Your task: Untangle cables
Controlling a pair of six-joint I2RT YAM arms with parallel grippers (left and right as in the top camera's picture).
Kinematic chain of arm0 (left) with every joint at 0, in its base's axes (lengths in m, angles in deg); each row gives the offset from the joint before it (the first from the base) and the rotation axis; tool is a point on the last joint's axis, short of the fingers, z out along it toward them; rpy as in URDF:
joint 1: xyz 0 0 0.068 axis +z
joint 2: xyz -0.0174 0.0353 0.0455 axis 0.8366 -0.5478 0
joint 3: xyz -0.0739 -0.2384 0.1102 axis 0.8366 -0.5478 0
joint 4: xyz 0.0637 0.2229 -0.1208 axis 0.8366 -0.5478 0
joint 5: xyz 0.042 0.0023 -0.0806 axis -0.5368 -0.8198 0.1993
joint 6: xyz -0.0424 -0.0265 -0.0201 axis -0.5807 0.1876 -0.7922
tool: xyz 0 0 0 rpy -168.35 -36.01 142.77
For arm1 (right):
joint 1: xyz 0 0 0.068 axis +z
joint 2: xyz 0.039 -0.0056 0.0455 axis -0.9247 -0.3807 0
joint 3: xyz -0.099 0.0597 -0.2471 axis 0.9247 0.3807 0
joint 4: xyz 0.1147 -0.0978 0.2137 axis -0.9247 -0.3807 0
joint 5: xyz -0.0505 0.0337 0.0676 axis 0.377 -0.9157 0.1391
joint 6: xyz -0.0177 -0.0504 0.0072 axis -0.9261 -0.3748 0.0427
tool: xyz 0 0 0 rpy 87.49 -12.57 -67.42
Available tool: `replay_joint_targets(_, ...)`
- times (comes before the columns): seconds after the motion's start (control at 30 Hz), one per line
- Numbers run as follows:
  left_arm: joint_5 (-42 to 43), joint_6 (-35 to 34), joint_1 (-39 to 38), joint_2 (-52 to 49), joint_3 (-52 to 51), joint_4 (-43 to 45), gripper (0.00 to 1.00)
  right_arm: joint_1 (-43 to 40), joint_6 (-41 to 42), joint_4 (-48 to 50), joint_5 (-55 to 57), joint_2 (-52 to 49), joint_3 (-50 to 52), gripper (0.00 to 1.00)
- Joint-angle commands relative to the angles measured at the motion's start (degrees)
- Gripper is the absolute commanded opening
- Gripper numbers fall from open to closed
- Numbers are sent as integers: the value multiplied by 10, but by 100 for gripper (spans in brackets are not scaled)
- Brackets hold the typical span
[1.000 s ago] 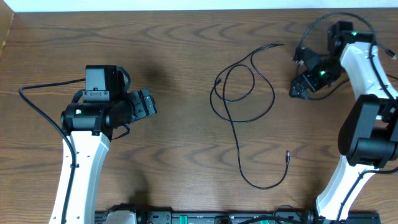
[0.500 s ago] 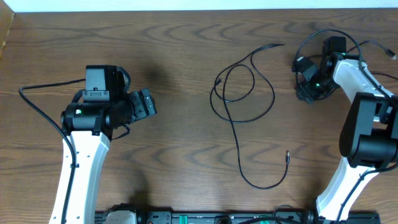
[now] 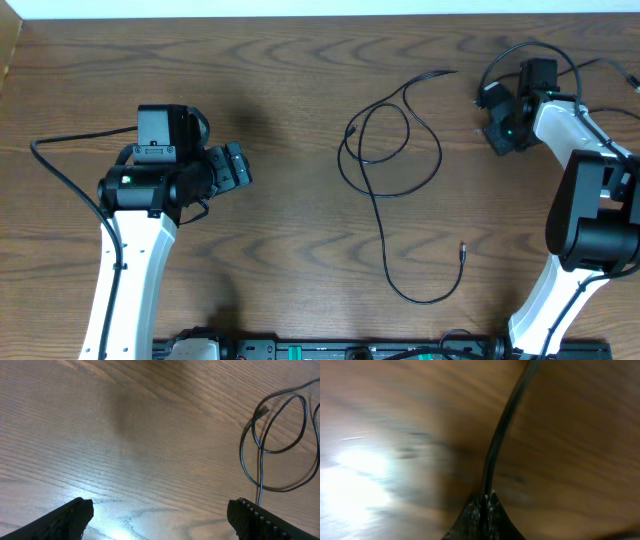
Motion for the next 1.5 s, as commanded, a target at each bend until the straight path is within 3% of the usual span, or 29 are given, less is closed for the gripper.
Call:
replay_joint_targets(0.0, -1, 1, -1, 3, -1, 1, 92, -6, 87, 19, 143, 10, 3, 1)
replay_joint_targets(0.17, -1, 1, -1, 3, -1, 0, 92, -35, 126, 62, 220, 63, -19, 1)
replay_joint_targets(0.47, -1, 2, -1, 3, -1, 0, 92, -159, 230, 129, 196, 174, -32, 1)
replay_joint_targets(0.73, -1, 1, -1, 3, -1, 0, 91, -300, 408, 127, 83, 226, -32, 1)
replay_joint_targets(0.93, -1, 1, -1, 3, -1, 0, 92, -372, 530, 101, 60, 227, -31, 1)
replay_joint_targets(1.47, -1, 1, -1, 3, -1, -6, 92, -501, 728, 27, 48, 227, -31, 1)
